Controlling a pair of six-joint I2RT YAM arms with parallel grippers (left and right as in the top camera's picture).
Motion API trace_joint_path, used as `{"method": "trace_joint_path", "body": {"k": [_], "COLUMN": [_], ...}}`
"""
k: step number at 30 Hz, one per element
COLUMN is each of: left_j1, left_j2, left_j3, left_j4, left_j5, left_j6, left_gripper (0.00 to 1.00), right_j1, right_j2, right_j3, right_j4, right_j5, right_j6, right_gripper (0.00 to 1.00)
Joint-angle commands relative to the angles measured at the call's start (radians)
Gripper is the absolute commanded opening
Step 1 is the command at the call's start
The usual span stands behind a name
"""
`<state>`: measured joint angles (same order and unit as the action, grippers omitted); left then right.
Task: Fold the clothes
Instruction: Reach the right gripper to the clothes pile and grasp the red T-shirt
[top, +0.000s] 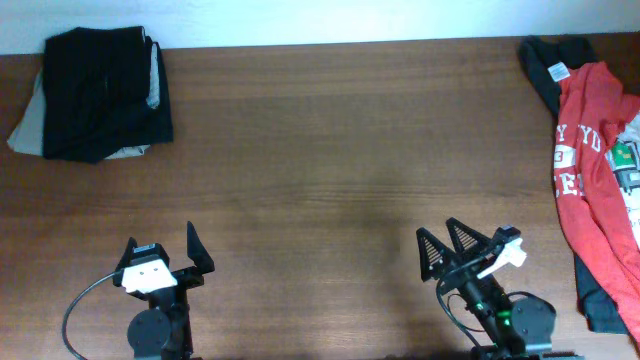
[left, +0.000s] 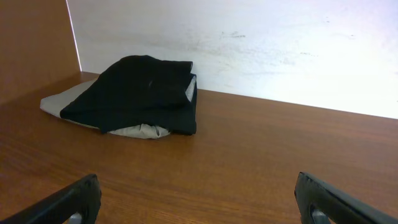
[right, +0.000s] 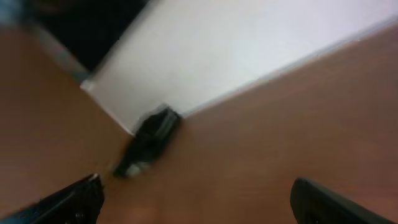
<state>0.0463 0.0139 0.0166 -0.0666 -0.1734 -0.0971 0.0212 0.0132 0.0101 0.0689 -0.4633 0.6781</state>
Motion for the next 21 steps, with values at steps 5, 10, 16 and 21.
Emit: {"method": "trace_joint_path", "body": {"k": [5, 10, 16, 21], "left_j1": [0.004, 0.004, 0.004, 0.004], "left_j2": [-0.007, -0.007, -0.007, -0.007], "left_j3": [-0.008, -0.008, -0.008, -0.008], "left_j4": [0.002, 0.002, 0.002, 0.002], "left_j5": [-0.007, -0.007, -0.007, -0.007], "left_j6": [0.016, 0.016, 0.016, 0.016], "left_gripper": [0.99, 0.99, 0.99, 0.99], "right_j1": [0.005, 0.005, -0.005, -0.117], "right_j2": [0.027, 0.24, 0.674, 1.053], "right_j3": [0.103, 0.33, 0.719, 1.027], "right_j4": [0.124, 0.01, -0.179, -0.321], "right_j5": [0.068, 0.256, 0.589, 0.674], "right_j6": [-0.087, -0.323, -0.511, -0.605], "right_gripper": [0.99, 0.99, 0.99, 0.99]}}
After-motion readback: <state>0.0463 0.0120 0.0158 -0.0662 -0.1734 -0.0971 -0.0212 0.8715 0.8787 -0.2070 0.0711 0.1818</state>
